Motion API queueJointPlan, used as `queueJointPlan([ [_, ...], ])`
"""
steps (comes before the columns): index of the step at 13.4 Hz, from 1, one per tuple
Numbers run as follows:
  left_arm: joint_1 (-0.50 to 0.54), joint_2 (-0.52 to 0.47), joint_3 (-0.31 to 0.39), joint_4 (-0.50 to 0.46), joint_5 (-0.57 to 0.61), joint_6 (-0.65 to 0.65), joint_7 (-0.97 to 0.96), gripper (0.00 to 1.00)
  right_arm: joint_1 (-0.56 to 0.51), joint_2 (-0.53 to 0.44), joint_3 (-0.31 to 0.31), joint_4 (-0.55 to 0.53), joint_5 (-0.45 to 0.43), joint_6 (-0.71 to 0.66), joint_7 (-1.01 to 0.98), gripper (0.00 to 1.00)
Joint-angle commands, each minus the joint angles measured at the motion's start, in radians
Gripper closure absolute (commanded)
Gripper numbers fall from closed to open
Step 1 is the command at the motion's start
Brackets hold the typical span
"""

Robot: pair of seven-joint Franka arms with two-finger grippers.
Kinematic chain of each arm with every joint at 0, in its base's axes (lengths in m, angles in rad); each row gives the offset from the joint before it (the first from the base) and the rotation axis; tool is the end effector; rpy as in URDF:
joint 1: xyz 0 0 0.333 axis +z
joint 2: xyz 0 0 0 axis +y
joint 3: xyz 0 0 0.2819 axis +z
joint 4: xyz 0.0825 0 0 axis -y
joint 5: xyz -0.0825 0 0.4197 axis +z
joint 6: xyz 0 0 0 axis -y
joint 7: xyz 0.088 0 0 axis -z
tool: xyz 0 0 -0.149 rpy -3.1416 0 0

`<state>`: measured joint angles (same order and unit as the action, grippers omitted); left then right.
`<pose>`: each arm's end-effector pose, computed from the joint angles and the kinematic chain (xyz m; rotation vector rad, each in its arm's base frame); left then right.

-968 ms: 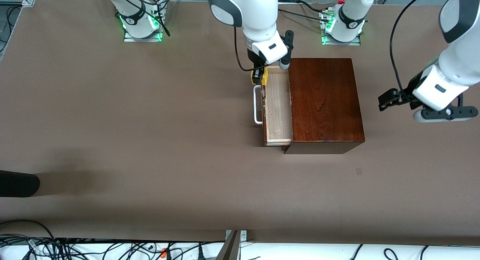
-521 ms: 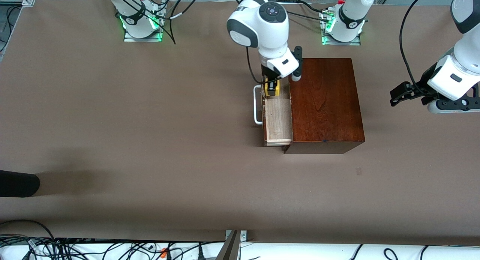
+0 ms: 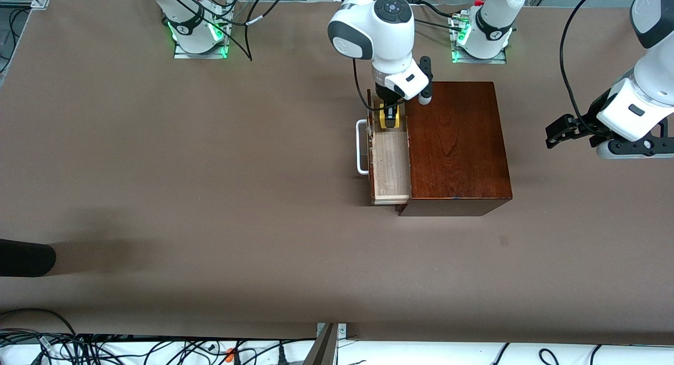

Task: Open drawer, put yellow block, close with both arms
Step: 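Lower the yellow cube into the open drawer with the right gripper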

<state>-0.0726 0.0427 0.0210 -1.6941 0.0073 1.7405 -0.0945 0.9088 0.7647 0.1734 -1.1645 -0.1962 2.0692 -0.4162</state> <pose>0.6098 -0.0307 0.4745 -3.1331 -0.0653 -0.0067 0.4109 0.6697 0.2799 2.2590 2.1530 0.2539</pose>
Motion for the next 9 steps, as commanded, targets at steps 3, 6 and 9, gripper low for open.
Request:
queueJointPlan([
  [3, -0.013, -0.021, 0.002, -0.015, 0.002, -0.015, 0.022, 0.00, 0.010, 0.047, -0.009, 0.031, -0.026, -0.008, -0.045, 0.87],
  [6, -0.018, -0.021, 0.002, -0.013, 0.003, -0.015, 0.013, 0.00, 0.004, 0.056, -0.011, 0.031, -0.028, -0.007, -0.046, 0.87],
  [9, -0.016, -0.021, -0.006, -0.015, 0.003, -0.015, 0.012, 0.00, 0.002, 0.074, -0.011, 0.031, -0.028, 0.005, -0.039, 0.86],
])
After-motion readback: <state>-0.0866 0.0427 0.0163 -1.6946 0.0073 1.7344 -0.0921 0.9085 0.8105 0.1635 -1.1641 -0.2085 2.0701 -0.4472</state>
